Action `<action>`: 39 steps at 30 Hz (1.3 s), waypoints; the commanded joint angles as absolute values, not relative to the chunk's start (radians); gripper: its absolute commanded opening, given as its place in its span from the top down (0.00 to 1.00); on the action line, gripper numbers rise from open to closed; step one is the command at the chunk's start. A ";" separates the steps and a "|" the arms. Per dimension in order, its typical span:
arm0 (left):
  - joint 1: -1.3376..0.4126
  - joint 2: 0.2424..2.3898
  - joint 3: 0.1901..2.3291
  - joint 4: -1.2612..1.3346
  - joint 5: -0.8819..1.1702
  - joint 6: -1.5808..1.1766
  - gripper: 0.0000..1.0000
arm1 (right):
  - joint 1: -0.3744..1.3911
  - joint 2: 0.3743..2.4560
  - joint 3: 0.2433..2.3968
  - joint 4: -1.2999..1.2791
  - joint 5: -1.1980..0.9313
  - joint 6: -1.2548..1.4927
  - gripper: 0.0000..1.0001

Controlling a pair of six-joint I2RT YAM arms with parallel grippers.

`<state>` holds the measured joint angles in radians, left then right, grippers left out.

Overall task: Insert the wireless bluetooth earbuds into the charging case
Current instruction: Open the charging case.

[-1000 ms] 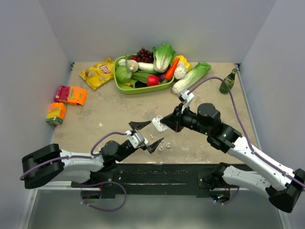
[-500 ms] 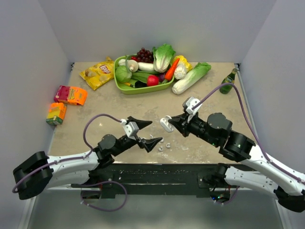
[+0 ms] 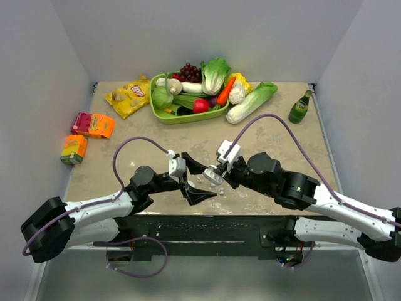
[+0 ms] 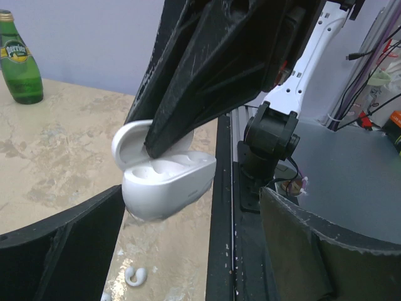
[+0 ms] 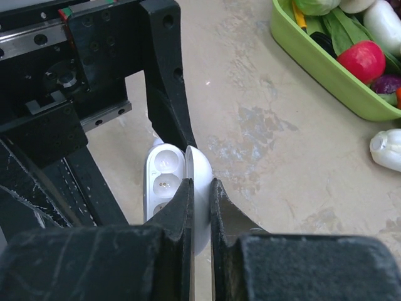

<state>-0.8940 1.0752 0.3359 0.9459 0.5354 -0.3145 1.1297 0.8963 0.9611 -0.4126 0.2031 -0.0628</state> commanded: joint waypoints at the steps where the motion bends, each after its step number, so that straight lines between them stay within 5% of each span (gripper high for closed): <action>1: -0.888 1.081 0.413 0.902 0.601 -0.293 0.11 | 1.152 0.896 1.000 -0.416 0.227 -0.087 1.00; 6: -0.887 1.104 0.419 0.911 0.606 -0.287 0.18 | 1.157 0.911 1.000 -0.410 0.209 -0.084 1.00; 13: -0.887 1.140 0.429 0.923 0.623 -0.281 0.47 | 1.160 0.911 1.000 -0.405 0.209 -0.084 1.00; 23: -0.887 1.141 0.430 0.922 0.614 -0.282 0.41 | 1.163 0.911 0.997 -0.405 0.202 -0.083 1.00; 32: -0.885 1.147 0.426 0.945 0.611 -0.285 0.58 | 1.164 0.917 0.996 -0.405 0.201 -0.081 1.00; 39: -0.885 1.135 0.425 0.957 0.594 -0.299 0.41 | 1.166 0.917 0.994 -0.405 0.202 -0.080 1.00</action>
